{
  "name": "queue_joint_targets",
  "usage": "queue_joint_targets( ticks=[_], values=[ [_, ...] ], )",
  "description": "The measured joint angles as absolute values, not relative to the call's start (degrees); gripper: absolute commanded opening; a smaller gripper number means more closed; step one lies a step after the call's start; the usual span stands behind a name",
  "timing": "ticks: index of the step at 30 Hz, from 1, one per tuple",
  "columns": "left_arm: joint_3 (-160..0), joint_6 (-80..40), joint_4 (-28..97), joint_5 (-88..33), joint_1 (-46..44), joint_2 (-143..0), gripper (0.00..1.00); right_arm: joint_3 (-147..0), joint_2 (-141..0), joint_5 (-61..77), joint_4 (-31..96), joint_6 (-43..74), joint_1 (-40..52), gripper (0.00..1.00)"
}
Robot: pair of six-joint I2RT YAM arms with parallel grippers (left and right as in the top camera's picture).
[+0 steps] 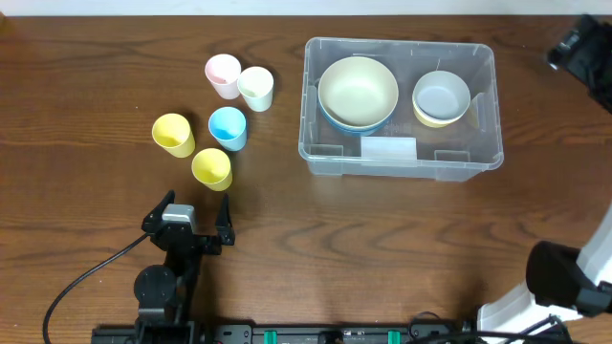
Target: Pack container
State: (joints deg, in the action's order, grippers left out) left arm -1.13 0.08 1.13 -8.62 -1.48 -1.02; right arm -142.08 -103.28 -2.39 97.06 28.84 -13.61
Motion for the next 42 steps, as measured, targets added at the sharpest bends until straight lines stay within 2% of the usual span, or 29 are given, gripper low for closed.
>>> queue_joint_targets(
  ticks=[7, 12, 18, 24, 31, 42],
  values=[
    [-1.13, 0.08, 1.13, -8.62, -1.48, -1.02, 0.98, -131.48, -96.42, -2.35, 97.21, 28.03, -17.43, 0.99],
    [-1.13, 0.08, 1.13, -8.64, -1.48, -1.02, 0.98, -116.40, -86.21, -2.37, 95.48, 28.05, -19.11, 0.99],
    [-1.13, 0.08, 1.13, -8.62, -1.50, -1.02, 0.98, -93.27, -76.90, -1.17, 85.17, 28.25, -24.49, 0.99],
    [-1.13, 0.08, 1.13, -8.62, -1.48, -1.02, 0.98, -76.79, -75.96, 3.42, 78.43, 28.27, -32.99, 0.99],
    [-1.13, 0.08, 1.13, -8.62, -1.48, -1.02, 0.98, -65.87, -75.88, 7.44, 73.80, 28.27, -39.99, 0.99],
    [-1.13, 0.08, 1.13, -8.62, -1.48, -1.02, 0.98, -57.98, -75.88, 9.28, 70.54, 28.29, -42.00, 0.99]
  ],
)
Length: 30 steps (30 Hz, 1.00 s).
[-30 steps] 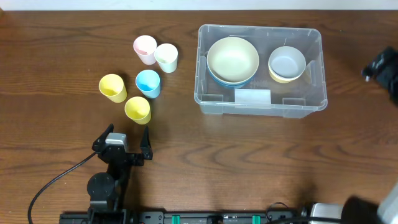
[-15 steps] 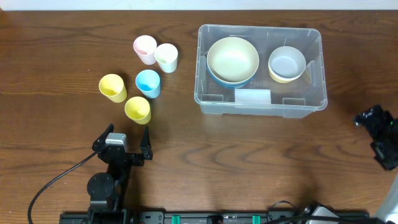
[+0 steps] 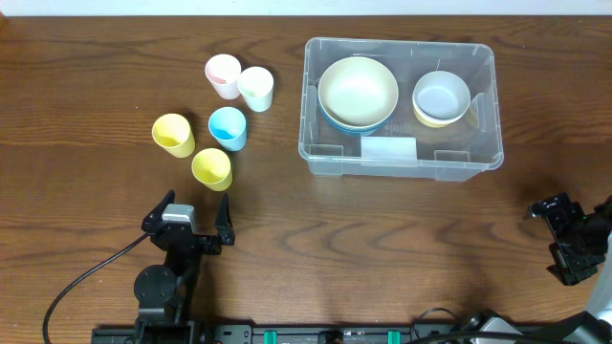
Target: Pack container
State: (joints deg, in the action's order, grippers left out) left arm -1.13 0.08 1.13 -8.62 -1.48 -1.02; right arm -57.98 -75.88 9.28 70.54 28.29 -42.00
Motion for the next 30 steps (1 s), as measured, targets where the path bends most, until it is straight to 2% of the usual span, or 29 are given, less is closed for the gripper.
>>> queue_joint_targets(
  ticks=[16, 22, 26, 30],
  values=[
    [-1.13, -1.04, 0.99, -8.71, -1.48, -1.02, 0.98, -57.78, -75.88, 9.45, 70.41, 28.29, -42.00, 0.99],
    [-2.76, -3.77, 1.67, -16.78, -1.50, -1.04, 0.98, -57.78, -75.88, 9.45, 70.41, 28.29, -42.00, 0.99],
    [-9.78, -4.54, 3.55, -19.68, -1.48, -3.09, 0.98, -57.76, -75.88, 9.45, 70.41, 28.29, -42.00, 0.99],
    [-24.53, -4.58, 15.07, -19.31, -1.37, -11.81, 0.98, -57.67, -75.88, 9.47, 70.41, 28.29, -42.00, 0.99]
  ],
)
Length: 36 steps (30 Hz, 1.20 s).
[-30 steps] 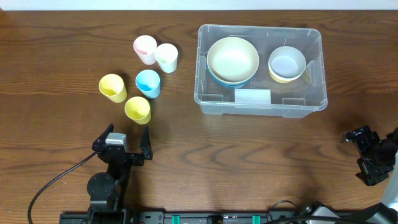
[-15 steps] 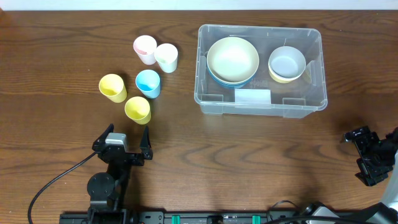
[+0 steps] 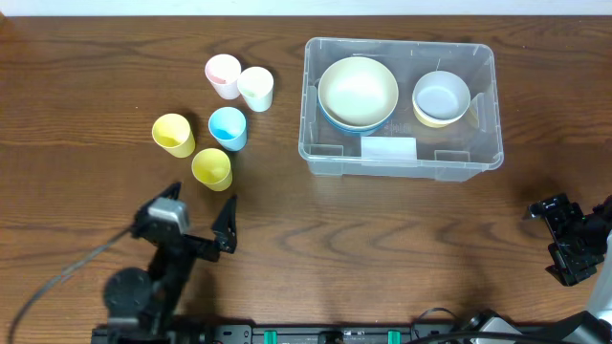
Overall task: Pack container
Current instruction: 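Move the left gripper forward to the yellow cup, then grasp the yellow cup rim with the left gripper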
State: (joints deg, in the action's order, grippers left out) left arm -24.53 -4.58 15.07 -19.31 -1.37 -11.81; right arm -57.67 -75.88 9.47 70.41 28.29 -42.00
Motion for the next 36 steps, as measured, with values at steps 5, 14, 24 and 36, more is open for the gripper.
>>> queue_joint_targets(
  ticks=[5, 14, 24, 36],
  values=[
    [-47.13, -2.37, 36.29, -20.86, -1.28, -31.70, 0.98, -57.52, -75.83, 9.47, 70.41, 28.29, -42.00, 0.99],
    [-70.81, -4.62, 60.12, -18.46, -1.28, -58.50, 0.98, -57.49, -75.77, 9.47, 70.39, 28.29, -42.00, 0.99],
    [-79.55, -10.07, 71.88, -12.82, -1.26, -79.79, 0.98, -57.49, -75.72, 9.50, 70.35, 28.29, -42.00, 0.99],
    [-79.55, -26.04, 68.84, -11.55, 5.50, -87.31, 0.98, -57.49, -75.72, 9.50, 70.37, 28.29, -42.00, 0.99]
  ],
)
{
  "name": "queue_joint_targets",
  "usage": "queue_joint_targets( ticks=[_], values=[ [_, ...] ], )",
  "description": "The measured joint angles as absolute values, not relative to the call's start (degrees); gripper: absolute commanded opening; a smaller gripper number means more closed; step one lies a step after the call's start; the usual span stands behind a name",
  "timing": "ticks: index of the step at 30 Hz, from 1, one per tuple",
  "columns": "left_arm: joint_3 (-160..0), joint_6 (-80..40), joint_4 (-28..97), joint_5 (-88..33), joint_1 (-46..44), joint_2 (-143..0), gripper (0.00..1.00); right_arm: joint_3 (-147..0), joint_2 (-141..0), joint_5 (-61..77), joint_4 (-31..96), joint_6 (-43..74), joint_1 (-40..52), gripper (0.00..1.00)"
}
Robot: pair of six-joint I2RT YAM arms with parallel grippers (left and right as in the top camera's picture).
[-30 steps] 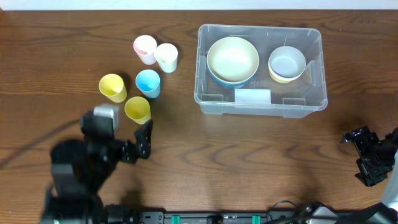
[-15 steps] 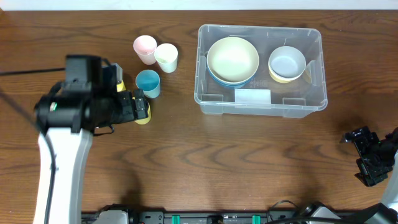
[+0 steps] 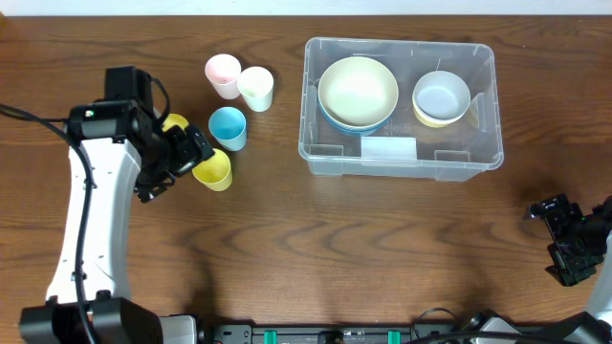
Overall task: Pack container
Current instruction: 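Grasp the yellow cup rim with the left gripper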
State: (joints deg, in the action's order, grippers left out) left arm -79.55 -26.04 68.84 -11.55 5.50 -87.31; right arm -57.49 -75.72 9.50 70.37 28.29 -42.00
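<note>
A clear plastic container (image 3: pixel 483 105) holds a cream bowl (image 3: pixel 358 89) nested in a blue one, and a pale bowl (image 3: pixel 441 96) nested in a yellow one. Left of it stand a pink cup (image 3: pixel 222 75), a cream cup (image 3: pixel 256 88), a blue cup (image 3: pixel 228 127) and a yellow cup (image 3: pixel 214 173). A second yellow cup (image 3: pixel 174 121) is mostly hidden under my left gripper (image 3: pixel 179 162), which hangs open over the two yellow cups. My right gripper (image 3: pixel 559 239) rests open at the table's right edge, holding nothing.
The left arm's white link (image 3: pixel 91 210) runs from the near left edge up across the table. A black cable (image 3: pixel 29 113) trails off to the left. Bare wood table (image 3: pixel 316 239) lies in front of the container.
My left arm has risen from its rest near the front edge and reached out; its gripper is now over the yellow cups. The right arm and all cups are unchanged.
At first my left gripper rested open near the front edge while my right arm was raised at the far right. Then the right gripper sat low at the right edge and stayed there. The left arm started lifting, and now reaches over the yellow cups.
</note>
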Motion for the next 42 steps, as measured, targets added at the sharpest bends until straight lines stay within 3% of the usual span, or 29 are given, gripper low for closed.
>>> queue_joint_targets(
  ticks=[18, 35, 37, 42],
  values=[
    [-79.44, -27.24, 67.11, -8.14, 5.80, -99.90, 0.98, -57.49, -75.70, 9.50, 70.37, 28.29, -42.00, 0.99],
    [-70.83, -27.24, 55.96, -7.27, 5.80, -102.24, 0.99, -57.49, -75.70, 9.50, 70.37, 28.29, -42.00, 0.99],
    [-69.56, -27.33, 55.20, -7.29, 5.80, -102.24, 0.90, -57.49, -75.70, 9.50, 70.37, 28.29, -42.00, 0.99],
    [-68.58, -28.05, 54.94, -7.29, 5.80, -102.26, 0.55, -57.49, -75.70, 9.52, 70.37, 28.29, -42.00, 0.99]
  ],
)
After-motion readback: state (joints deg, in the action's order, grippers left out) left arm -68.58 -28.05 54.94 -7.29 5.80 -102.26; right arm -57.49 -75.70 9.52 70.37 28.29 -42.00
